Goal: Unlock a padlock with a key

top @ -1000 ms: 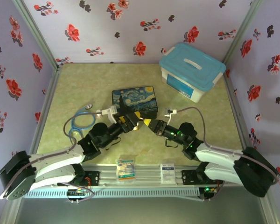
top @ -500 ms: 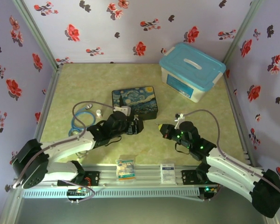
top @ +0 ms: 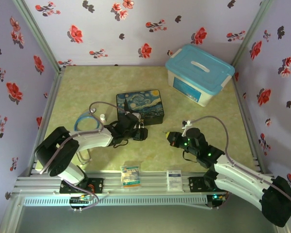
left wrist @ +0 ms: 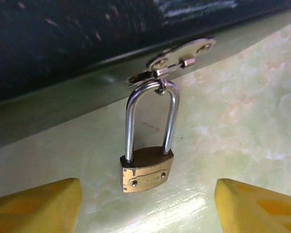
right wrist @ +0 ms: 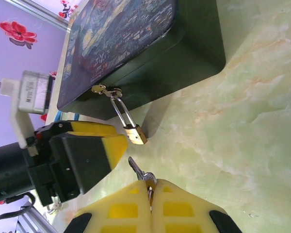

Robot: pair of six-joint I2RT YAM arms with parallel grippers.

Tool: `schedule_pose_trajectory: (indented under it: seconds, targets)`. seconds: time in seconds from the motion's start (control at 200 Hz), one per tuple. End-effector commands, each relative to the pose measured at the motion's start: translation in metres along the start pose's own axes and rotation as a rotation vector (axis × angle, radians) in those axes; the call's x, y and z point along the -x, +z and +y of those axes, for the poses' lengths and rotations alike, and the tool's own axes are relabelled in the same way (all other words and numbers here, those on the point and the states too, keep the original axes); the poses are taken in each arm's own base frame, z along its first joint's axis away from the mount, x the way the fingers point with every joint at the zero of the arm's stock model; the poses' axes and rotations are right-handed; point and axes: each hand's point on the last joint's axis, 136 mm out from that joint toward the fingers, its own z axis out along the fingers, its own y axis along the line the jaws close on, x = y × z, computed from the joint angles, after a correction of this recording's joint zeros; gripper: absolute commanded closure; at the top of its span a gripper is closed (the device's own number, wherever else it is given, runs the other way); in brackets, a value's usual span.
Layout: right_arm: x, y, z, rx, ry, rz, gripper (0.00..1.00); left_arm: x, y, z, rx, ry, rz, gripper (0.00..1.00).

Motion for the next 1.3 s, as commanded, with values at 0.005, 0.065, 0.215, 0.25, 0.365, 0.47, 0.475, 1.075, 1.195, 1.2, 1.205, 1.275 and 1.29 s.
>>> schedule_pose_trajectory:
  seconds: [0.005,0.065,0.215,0.25,0.365,0.47,0.475,1.075,1.195,1.2,1.205,1.275,1.29]
  targets:
    - [0.002,-0.001,-0.003,0.006,0.013,-0.023,1.0,0.005,0.005,-0.005,-0.029,0.016,-0.031,0.34]
    - [0.002,-0.001,-0.004,0.006,0.015,-0.025,1.0,0.002,0.008,-0.003,-0.03,0.01,-0.031,0.34]
    - [0.001,0.0,-0.005,0.001,0.012,-0.022,1.0,-0.003,0.017,-0.003,-0.021,0.027,-0.034,0.4]
    - [0.001,0.001,-0.005,0.001,0.012,-0.022,1.0,-0.003,0.019,-0.003,-0.008,0.035,-0.035,0.43]
    - [0.001,0.002,-0.005,0.001,0.013,-0.017,1.0,-0.004,0.022,0.002,0.042,0.057,-0.05,0.45]
    - [0.0,0.003,-0.005,0.0,0.016,-0.017,1.0,-0.006,0.024,0.007,0.06,0.047,-0.058,0.48]
    - [0.0,0.003,-0.006,-0.001,0.017,-0.016,1.0,-0.006,0.024,0.007,0.06,0.046,-0.058,0.48]
    - [-0.002,0.007,-0.008,0.003,0.043,-0.018,1.0,0.003,0.02,-0.009,-0.048,-0.079,-0.156,0.77]
    - [-0.003,0.01,-0.009,0.004,0.045,-0.01,1.0,0.008,0.017,-0.017,-0.077,-0.091,-0.168,0.84]
    - [-0.004,0.011,-0.009,0.003,0.046,-0.01,1.0,0.008,0.017,-0.016,-0.076,-0.092,-0.168,0.84]
    - [-0.004,0.011,-0.01,0.002,0.046,-0.01,1.0,0.008,0.017,-0.017,-0.077,-0.092,-0.169,0.84]
    - [-0.004,0.013,-0.008,0.009,0.051,-0.007,1.0,0.008,0.018,-0.018,-0.082,-0.094,-0.166,0.87]
    - [-0.005,0.014,-0.009,0.009,0.053,-0.004,1.0,0.007,0.018,-0.018,-0.082,-0.094,-0.164,0.88]
